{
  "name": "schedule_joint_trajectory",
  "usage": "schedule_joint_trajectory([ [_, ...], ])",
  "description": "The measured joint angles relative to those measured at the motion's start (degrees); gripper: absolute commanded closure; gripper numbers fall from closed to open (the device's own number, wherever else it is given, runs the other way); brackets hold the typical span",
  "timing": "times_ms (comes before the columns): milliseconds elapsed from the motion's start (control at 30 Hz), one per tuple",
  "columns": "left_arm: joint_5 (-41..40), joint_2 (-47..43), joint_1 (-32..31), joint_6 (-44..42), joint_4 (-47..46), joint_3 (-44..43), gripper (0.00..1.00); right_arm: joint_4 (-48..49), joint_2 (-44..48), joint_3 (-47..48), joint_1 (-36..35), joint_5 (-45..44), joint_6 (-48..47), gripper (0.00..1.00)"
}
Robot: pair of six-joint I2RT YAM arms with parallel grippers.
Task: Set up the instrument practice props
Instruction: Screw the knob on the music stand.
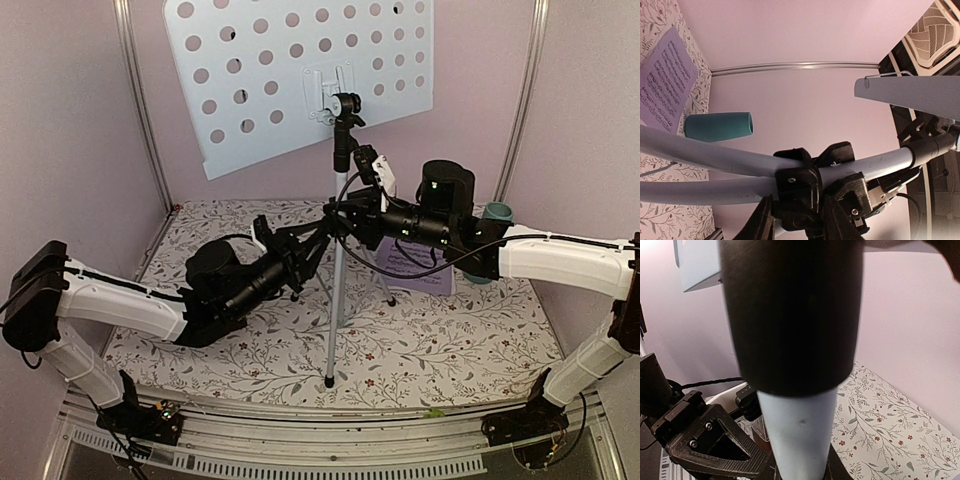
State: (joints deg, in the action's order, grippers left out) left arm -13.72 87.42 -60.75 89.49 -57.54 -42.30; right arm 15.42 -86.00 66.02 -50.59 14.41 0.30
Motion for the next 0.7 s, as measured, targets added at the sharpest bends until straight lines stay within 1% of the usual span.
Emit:
schedule_joint_trajectory([
  [133,-0.1,0.0,0.0,0.6,0.0,0.0,0.82,0.0,0.0,0.0,0.0,-0.1,0.0,1.00],
  [333,0.0,0.0,0.3,0.5,0.2,-0.1,0.91,0.0,0.0,0.0,0.0,-0.2,0.0,1.00],
  [467,0.4,-0.1,0.7,-1.0,1.8,-0.8,0.96,0.0,0.0,0.0,0.0,-0.5,0.0,1.00],
  [600,1.4,-1.0,1.1,-3.9,4.5,-1.3,1.00,0.0,0.0,0.0,0.1,-0.6,0.0,1.00],
  [700,2.1,-2.0,1.3,-5.8,6.6,-1.4,1.00,0.0,0.0,0.0,0.1,-0.4,-0.1,1.00],
])
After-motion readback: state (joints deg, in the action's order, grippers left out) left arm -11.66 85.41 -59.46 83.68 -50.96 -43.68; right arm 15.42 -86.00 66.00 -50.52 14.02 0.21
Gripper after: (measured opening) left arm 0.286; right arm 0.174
